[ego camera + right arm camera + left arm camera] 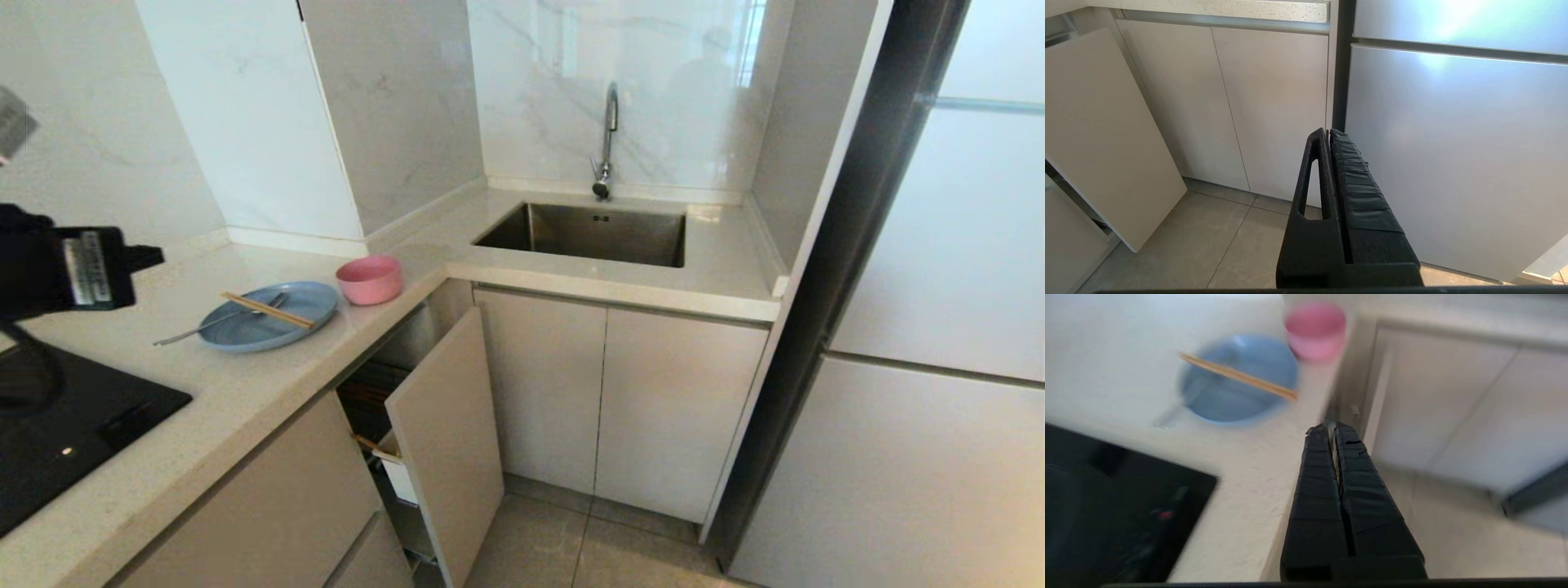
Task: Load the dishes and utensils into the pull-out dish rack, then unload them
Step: Open the cupboard
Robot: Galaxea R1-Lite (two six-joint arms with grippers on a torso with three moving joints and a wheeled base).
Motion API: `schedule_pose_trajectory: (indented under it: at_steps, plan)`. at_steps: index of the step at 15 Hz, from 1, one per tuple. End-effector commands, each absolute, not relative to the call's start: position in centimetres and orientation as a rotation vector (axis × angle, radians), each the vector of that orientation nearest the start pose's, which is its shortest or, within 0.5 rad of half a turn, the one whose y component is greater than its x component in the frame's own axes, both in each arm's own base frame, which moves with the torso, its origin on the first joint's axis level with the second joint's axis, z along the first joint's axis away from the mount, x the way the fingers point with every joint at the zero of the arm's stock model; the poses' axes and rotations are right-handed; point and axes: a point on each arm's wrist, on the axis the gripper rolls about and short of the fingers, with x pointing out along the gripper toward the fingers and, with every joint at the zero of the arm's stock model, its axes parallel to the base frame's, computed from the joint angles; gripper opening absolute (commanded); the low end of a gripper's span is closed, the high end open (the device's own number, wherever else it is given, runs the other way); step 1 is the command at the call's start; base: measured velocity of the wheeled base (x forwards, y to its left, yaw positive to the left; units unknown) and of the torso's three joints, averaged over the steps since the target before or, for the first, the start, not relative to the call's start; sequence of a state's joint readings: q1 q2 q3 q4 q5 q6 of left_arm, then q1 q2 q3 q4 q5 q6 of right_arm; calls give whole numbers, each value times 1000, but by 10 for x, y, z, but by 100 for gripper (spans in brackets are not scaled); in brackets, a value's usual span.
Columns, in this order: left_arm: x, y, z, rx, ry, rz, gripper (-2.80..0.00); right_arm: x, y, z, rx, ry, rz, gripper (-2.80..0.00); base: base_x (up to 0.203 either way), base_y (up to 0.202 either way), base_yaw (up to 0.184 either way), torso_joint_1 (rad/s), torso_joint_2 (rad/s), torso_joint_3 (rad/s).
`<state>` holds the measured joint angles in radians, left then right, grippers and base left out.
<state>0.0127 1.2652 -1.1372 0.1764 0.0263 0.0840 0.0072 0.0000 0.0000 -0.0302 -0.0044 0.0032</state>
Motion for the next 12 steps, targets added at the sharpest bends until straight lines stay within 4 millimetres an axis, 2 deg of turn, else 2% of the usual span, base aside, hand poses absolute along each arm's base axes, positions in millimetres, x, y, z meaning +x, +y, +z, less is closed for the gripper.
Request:
schedule_pose_trajectory:
  at_steps: [1, 6, 9, 12]
  plan:
    - [244, 2, 279, 85, 448, 6, -280, -22, 0, 76, 3, -23, 3, -280, 0, 0, 0, 0, 0, 0]
    - [335, -19, 242, 104, 564, -74, -280, -22, 0, 76, 3, -23, 3, -280, 0, 0, 0, 0, 0, 0]
    - [373, -50, 216, 143, 608, -140, -280, -22, 0, 76, 3, -23, 3, -280, 0, 0, 0, 0, 0, 0]
    - [404, -62, 187, 203, 646, -106, -280, -22, 0, 76, 3, -23, 3, -280, 0, 0, 0, 0, 0, 0]
